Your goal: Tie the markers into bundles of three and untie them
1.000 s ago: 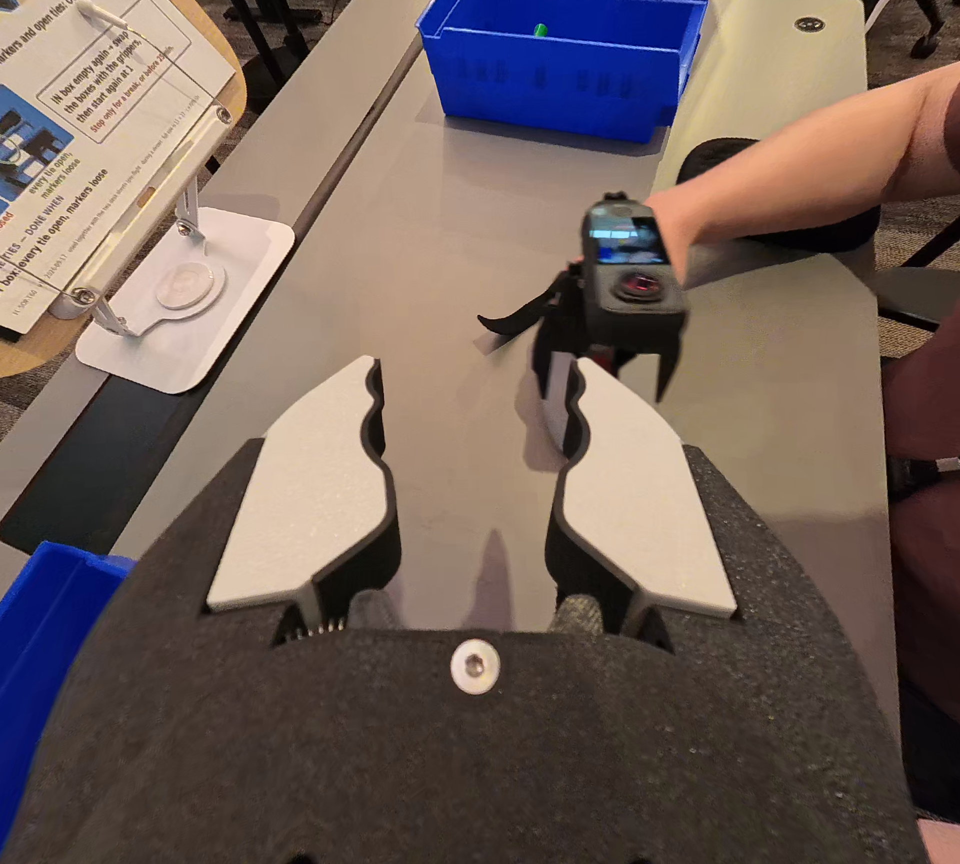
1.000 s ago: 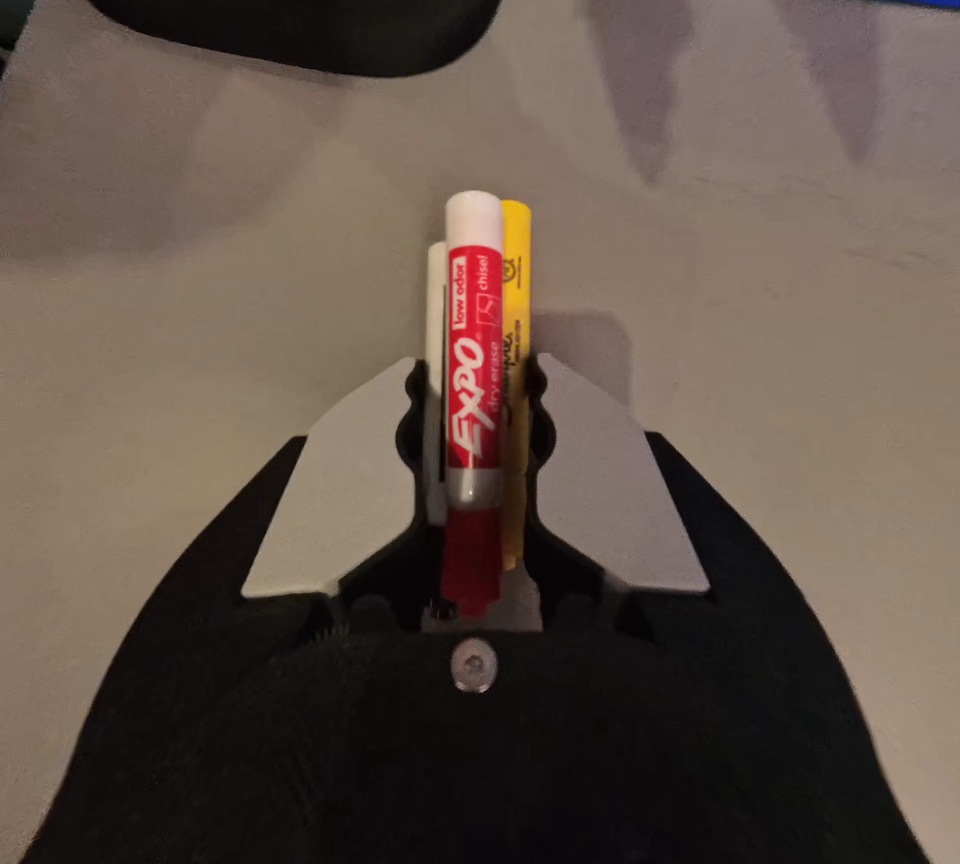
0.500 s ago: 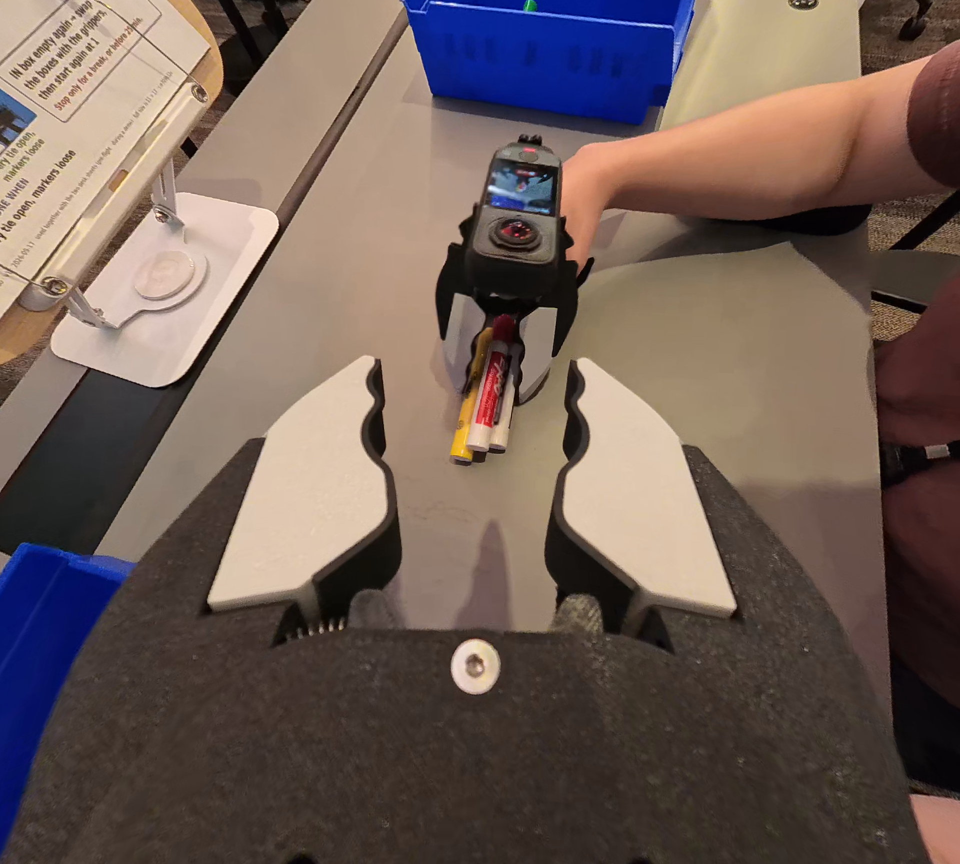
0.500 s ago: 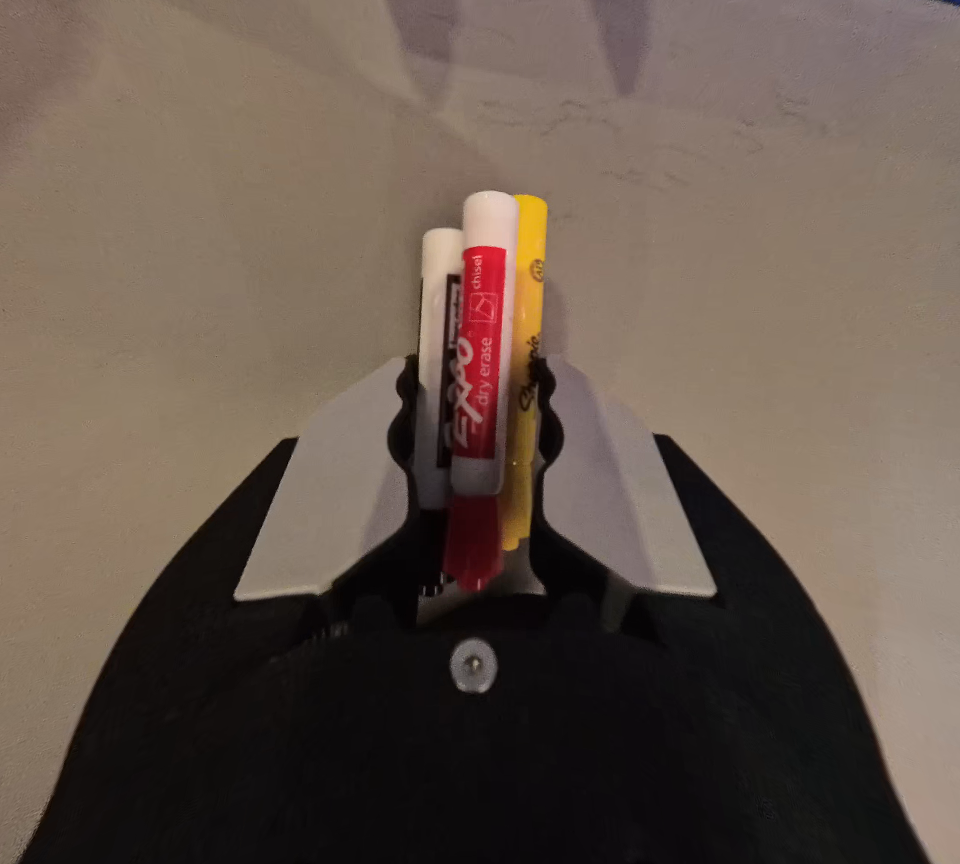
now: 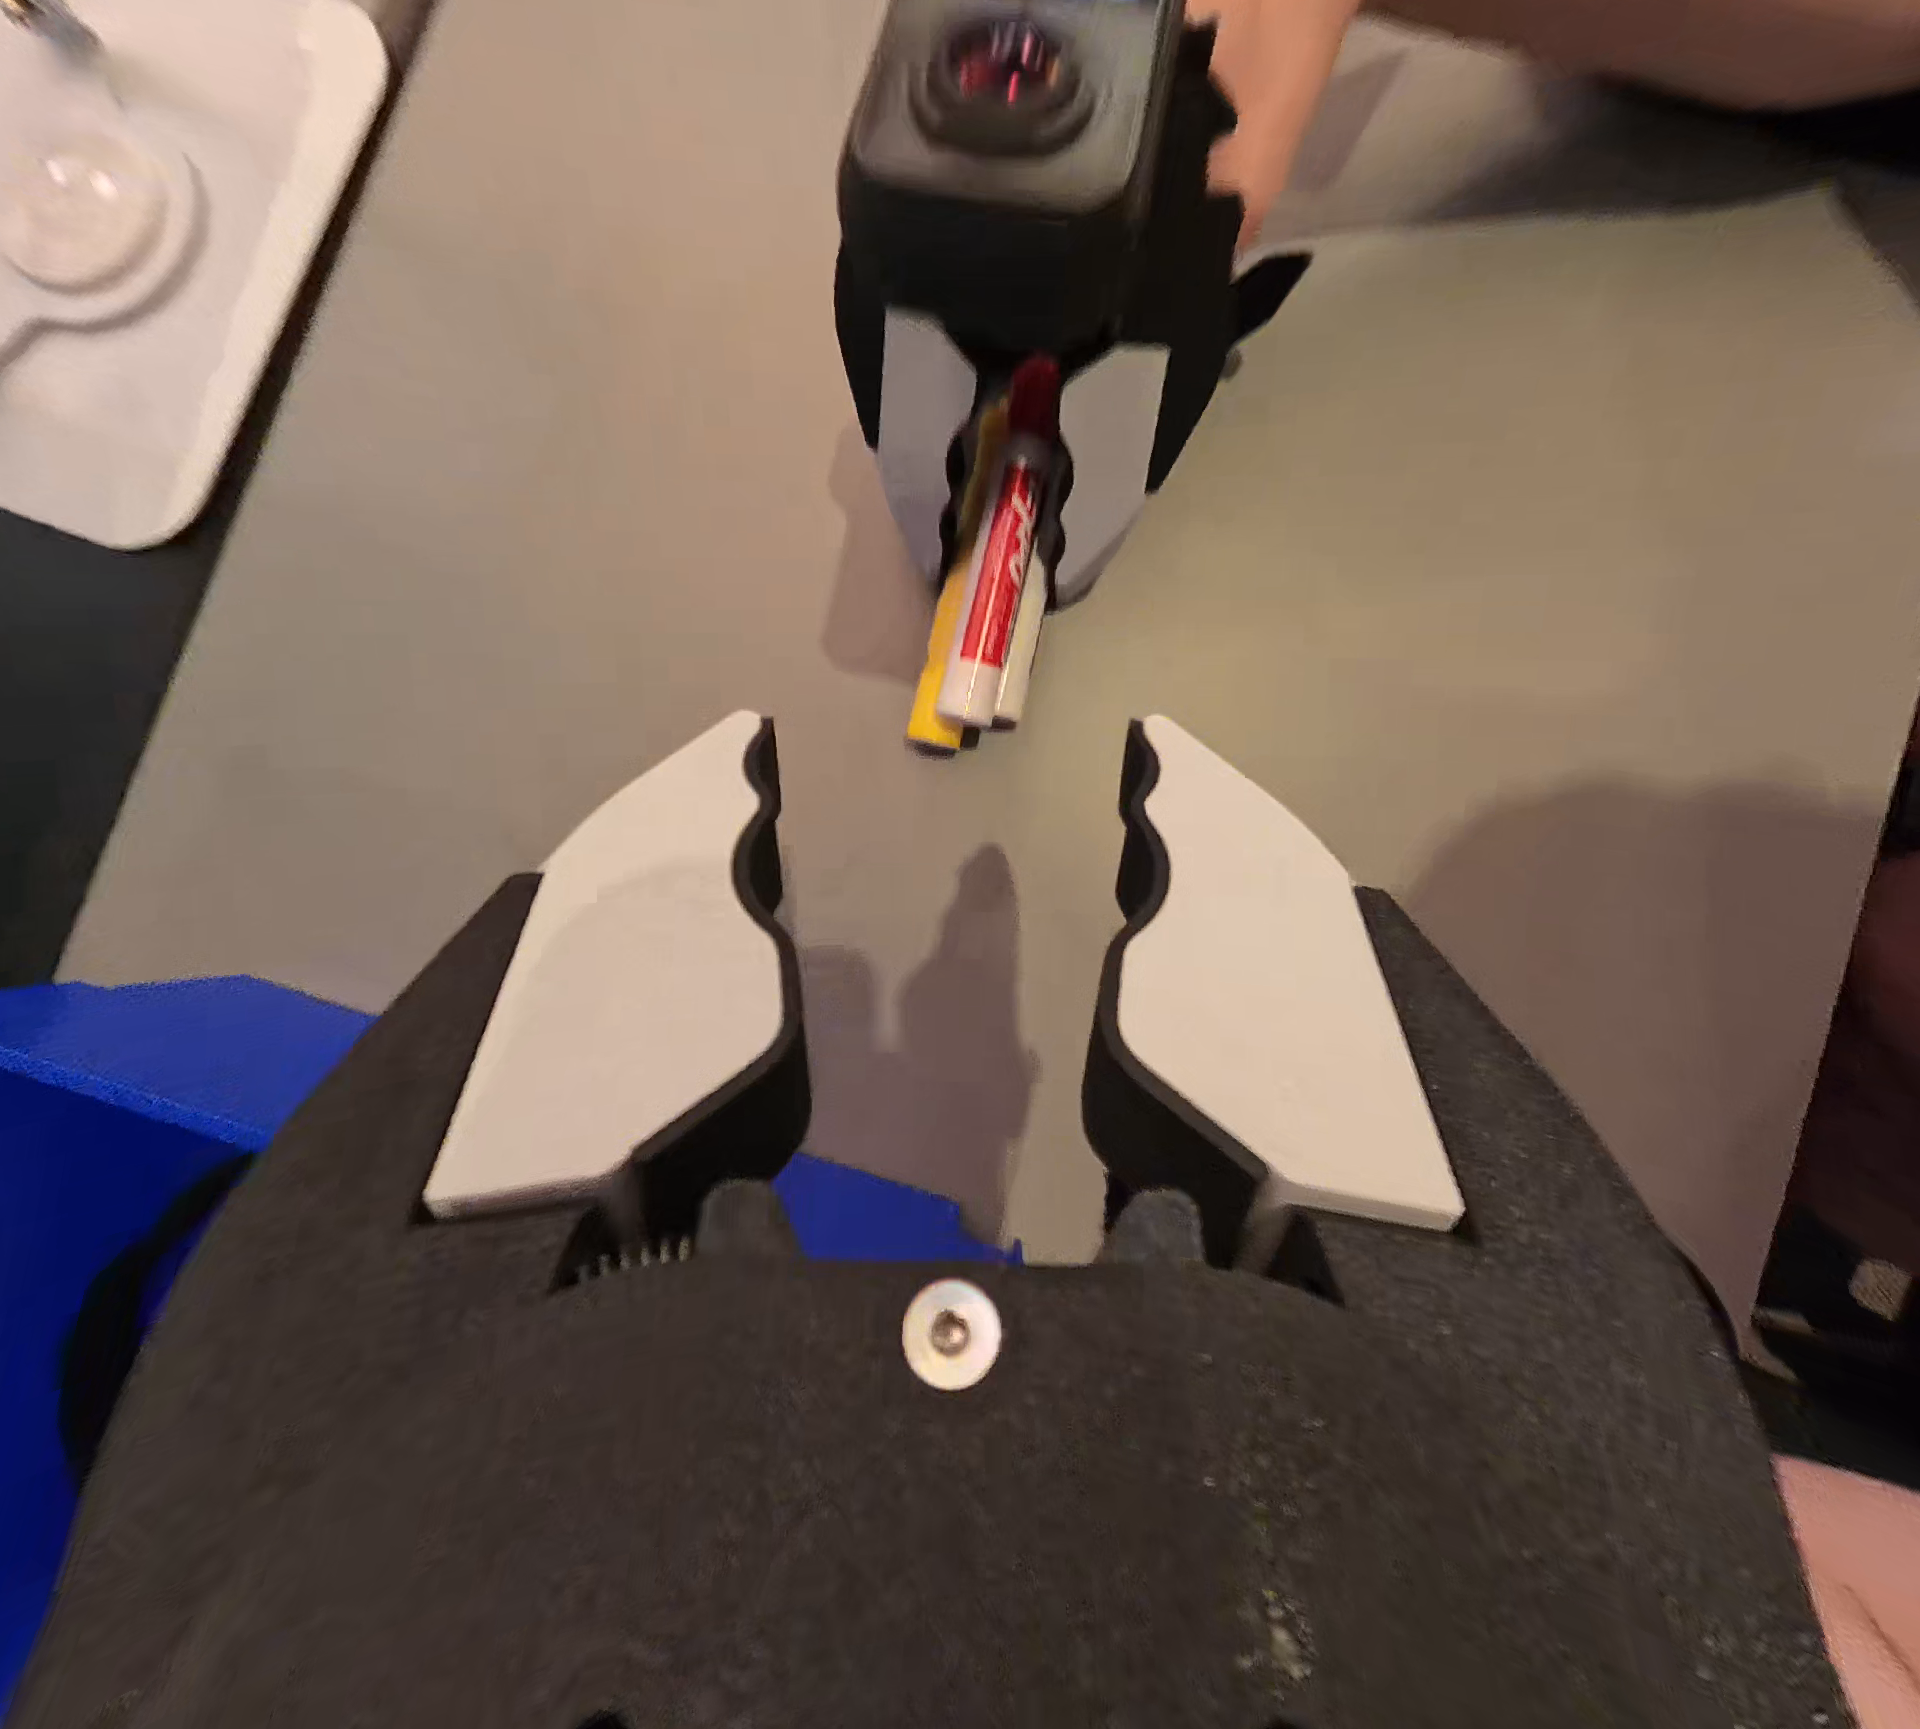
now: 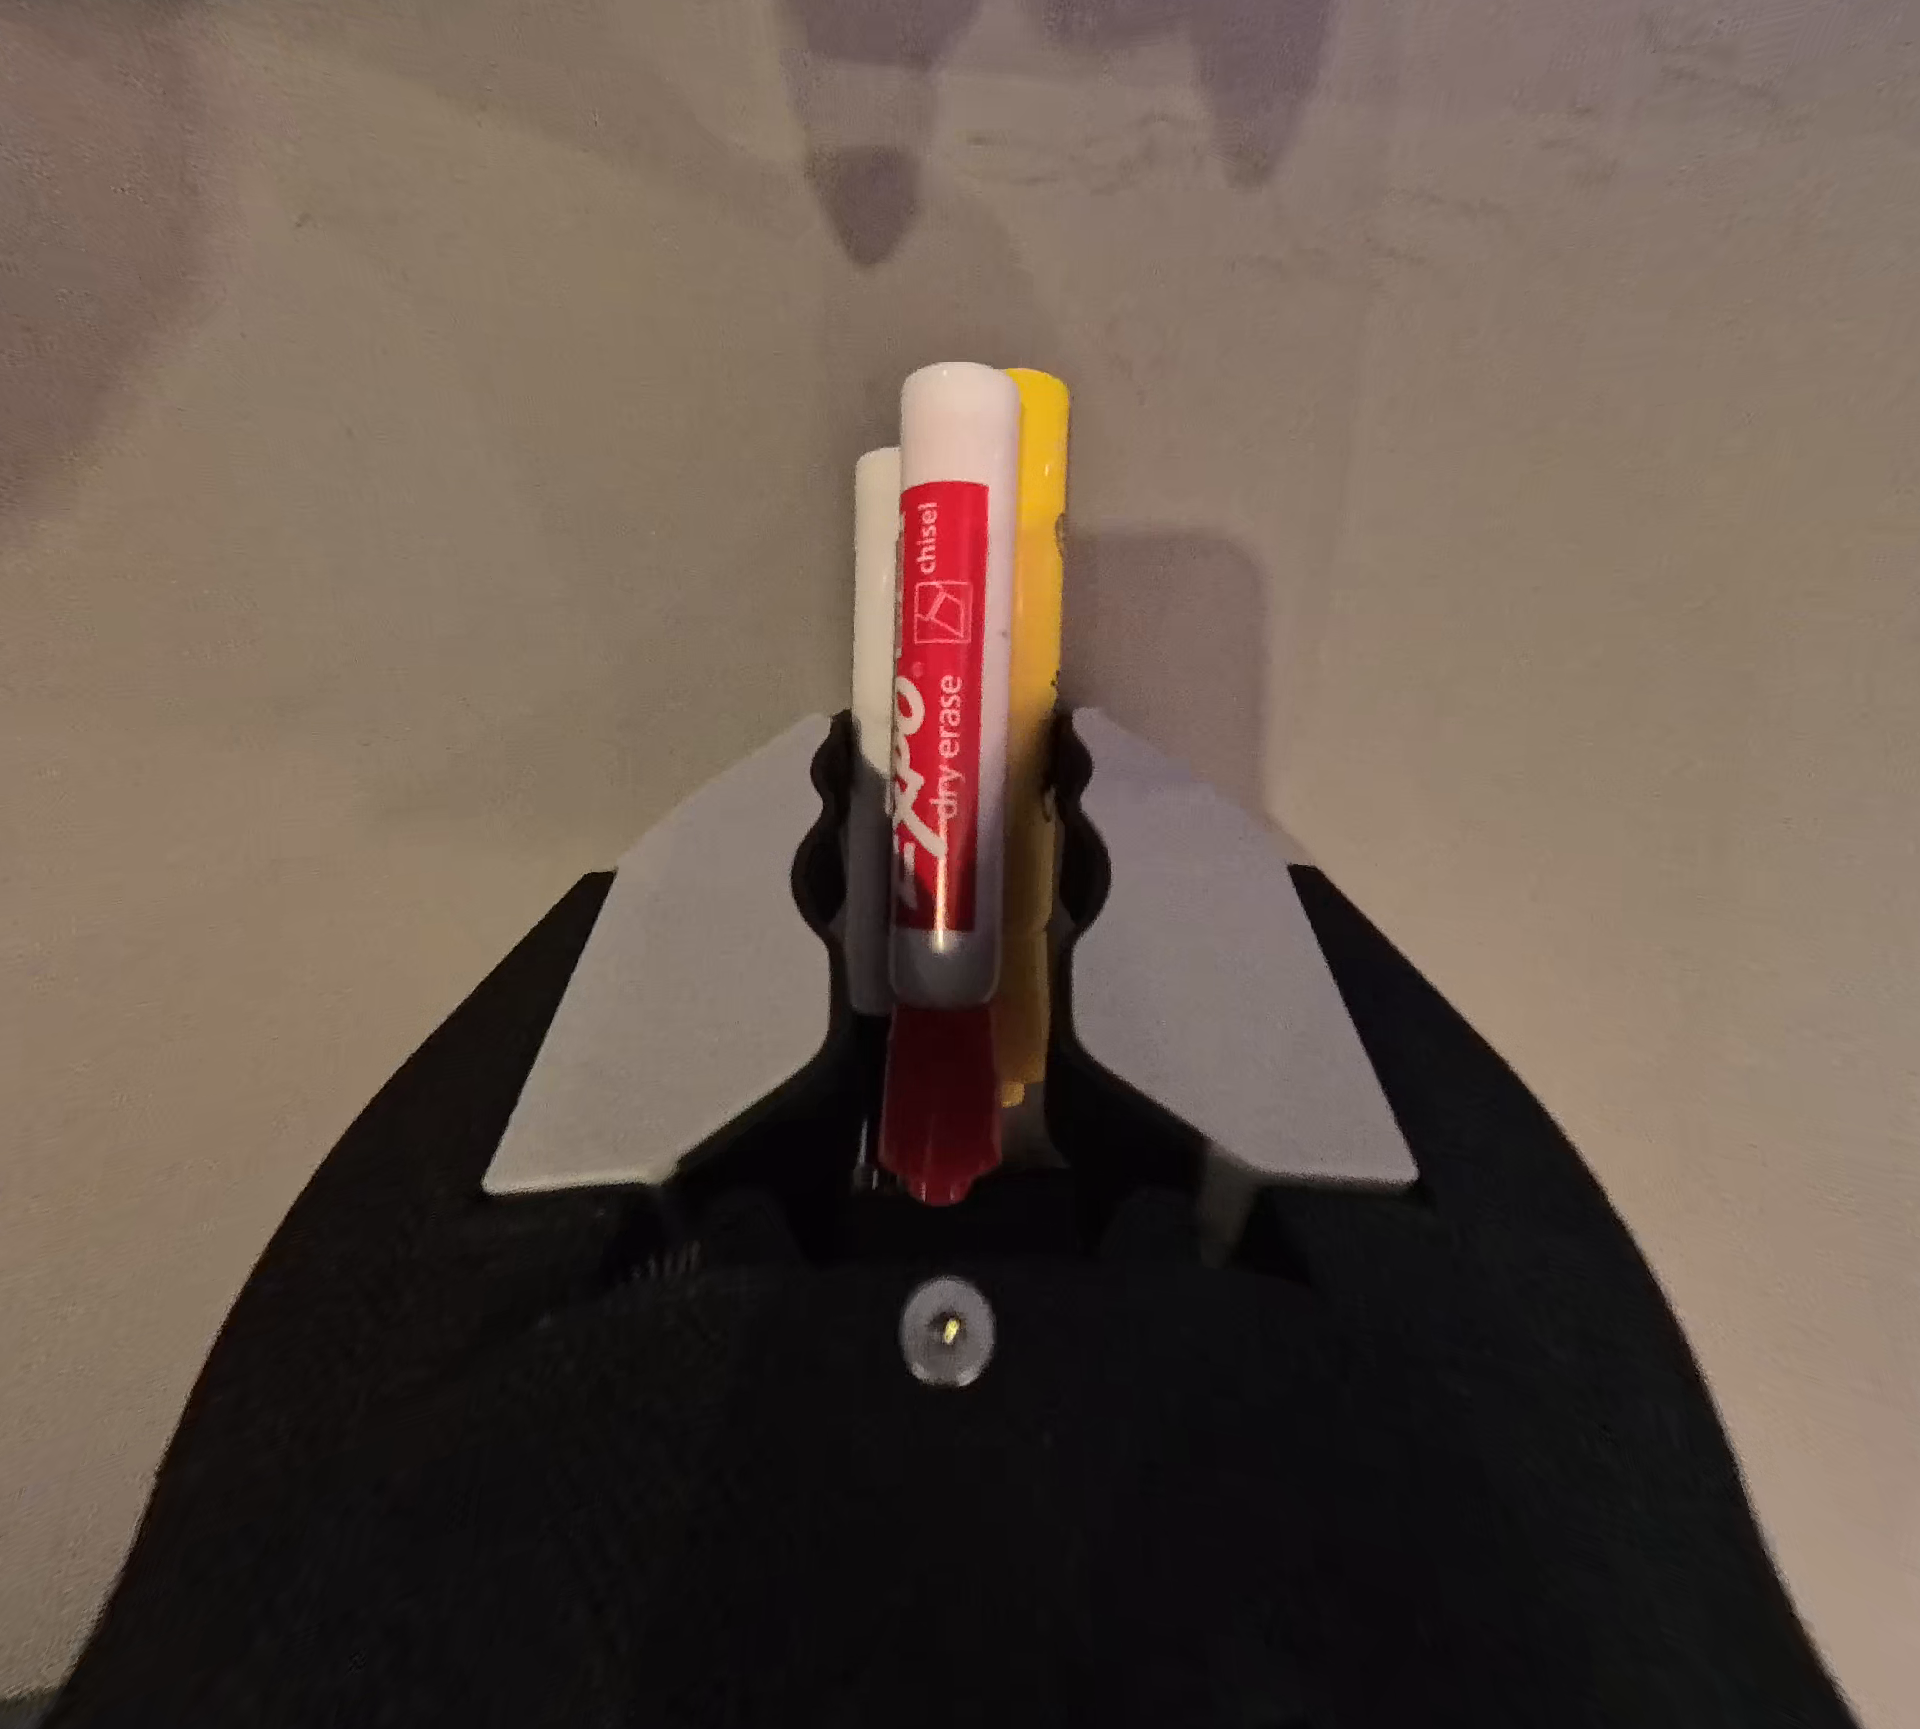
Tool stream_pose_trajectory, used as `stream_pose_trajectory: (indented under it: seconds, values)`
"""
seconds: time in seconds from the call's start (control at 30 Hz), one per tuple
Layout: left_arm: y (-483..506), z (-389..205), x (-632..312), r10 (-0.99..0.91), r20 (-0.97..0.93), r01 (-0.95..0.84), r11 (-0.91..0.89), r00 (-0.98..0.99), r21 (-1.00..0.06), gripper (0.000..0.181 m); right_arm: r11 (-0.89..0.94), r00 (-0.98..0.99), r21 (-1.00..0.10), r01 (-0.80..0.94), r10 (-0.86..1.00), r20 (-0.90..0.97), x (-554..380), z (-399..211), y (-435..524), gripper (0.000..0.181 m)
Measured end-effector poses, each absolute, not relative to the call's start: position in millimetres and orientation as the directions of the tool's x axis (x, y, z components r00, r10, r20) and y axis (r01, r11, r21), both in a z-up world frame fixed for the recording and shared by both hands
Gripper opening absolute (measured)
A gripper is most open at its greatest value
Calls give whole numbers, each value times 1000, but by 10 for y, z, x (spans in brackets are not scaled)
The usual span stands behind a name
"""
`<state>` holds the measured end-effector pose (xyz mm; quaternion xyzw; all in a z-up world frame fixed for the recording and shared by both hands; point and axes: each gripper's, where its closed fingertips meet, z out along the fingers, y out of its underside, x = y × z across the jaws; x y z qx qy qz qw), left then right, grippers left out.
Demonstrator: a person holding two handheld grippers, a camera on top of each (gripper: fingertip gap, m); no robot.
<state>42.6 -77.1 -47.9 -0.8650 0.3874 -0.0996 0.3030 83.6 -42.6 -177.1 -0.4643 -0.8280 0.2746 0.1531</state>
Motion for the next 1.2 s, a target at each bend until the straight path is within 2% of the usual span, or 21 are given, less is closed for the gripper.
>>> stream_pose_trajectory:
  seconds: [0.2,0.43,0.6,0.8,1.2]
  values:
    - [-763,-1015,483,-704,44,-624,-655,709,-426,53,408,-511,-603,686,860,1,900,-1791,-373,40]
    - [-690,-1491,574,-677,95,-621,-715,730,-321,41,395,-496,-603,693,868,-3,1062,-1794,-248,40]
    - [-582,-1698,709,-694,104,-634,-699,712,-330,26,381,-492,-621,685,871,-8,1098,-1791,-214,40]
    - [-562,-1751,769,-688,156,-612,-710,709,-348,26,378,-500,-642,667,866,-9,1099,-1788,-215,40]
    - [-510,-1787,781,-684,144,-607,-710,715,-357,30,363,-502,-665,653,865,-21,1100,-1783,-216,40]
